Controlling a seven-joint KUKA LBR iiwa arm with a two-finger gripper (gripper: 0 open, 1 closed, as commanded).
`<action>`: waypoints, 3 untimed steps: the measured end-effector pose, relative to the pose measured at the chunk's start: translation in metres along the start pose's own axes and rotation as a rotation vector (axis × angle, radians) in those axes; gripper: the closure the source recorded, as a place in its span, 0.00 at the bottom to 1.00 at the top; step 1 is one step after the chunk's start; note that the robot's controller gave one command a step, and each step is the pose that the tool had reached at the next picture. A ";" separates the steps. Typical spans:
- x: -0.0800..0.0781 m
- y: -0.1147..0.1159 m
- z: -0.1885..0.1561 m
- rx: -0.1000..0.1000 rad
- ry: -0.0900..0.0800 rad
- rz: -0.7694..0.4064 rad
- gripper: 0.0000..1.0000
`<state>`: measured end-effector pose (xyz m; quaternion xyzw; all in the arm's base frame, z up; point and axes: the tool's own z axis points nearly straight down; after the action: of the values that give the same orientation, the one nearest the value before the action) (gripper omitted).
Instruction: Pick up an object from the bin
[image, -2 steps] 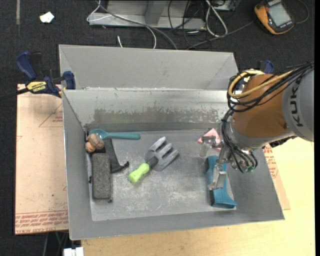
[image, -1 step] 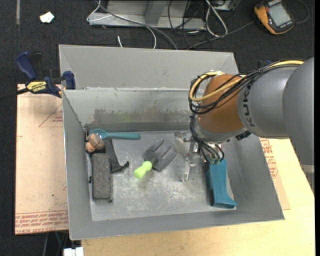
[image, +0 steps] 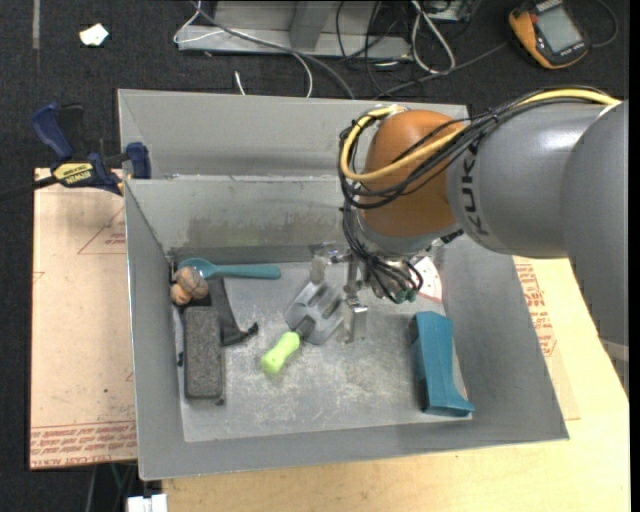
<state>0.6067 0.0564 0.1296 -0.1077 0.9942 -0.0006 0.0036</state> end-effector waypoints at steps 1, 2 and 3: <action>0.004 0.011 0.013 -0.002 0.006 0.069 0.00; -0.014 0.009 0.048 -0.001 -0.009 -0.239 0.00; 0.008 0.049 0.058 -0.005 0.001 -0.126 1.00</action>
Offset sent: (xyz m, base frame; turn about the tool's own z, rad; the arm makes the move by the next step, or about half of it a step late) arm 0.0185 0.0114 -0.0596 -0.2827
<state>0.5891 0.1027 0.0715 -0.1701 0.9854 0.0017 0.0028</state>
